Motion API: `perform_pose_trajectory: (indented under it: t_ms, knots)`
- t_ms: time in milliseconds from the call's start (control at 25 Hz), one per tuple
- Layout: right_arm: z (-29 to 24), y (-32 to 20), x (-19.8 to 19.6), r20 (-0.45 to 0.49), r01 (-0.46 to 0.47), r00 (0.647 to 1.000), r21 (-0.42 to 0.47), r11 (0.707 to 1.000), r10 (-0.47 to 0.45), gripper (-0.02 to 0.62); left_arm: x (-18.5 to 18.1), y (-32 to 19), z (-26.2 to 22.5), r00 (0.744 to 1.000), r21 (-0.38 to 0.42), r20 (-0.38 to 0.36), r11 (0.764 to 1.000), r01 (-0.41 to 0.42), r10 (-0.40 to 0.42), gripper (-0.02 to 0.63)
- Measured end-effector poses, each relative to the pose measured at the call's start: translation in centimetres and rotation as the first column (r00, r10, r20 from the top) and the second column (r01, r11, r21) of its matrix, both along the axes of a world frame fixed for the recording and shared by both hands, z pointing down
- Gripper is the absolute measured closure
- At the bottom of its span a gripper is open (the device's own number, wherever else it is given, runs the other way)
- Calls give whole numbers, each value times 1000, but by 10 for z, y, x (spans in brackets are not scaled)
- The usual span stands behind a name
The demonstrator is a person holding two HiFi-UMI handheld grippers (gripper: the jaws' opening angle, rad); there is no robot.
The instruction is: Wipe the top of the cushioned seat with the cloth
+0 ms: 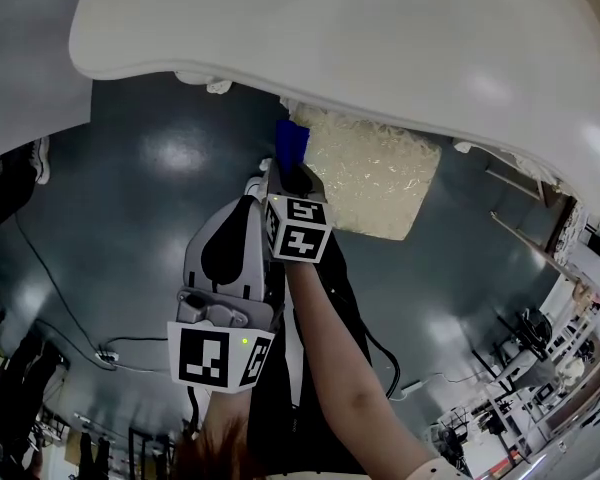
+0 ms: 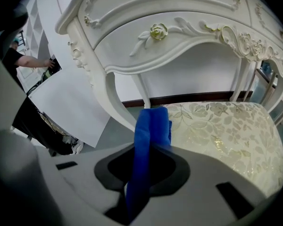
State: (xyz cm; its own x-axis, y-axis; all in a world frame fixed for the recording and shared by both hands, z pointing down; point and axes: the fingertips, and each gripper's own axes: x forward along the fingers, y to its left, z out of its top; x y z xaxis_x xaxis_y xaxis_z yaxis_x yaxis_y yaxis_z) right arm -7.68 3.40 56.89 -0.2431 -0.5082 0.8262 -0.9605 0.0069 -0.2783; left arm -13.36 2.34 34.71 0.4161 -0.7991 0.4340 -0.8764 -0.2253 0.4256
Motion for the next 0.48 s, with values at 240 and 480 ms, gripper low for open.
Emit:
perform_pose_trajectory:
  t_ms: [240,480]
  knots:
    - [8,-1,-13,4,38,999,-13,999,-38,534,-21,-2,6,999,-10,25,999,38,-38,607]
    - [11,-2,-21,-19,76,997,-30,997,-77,534,-38,0,10,997,-18,42,997,69,-68,607]
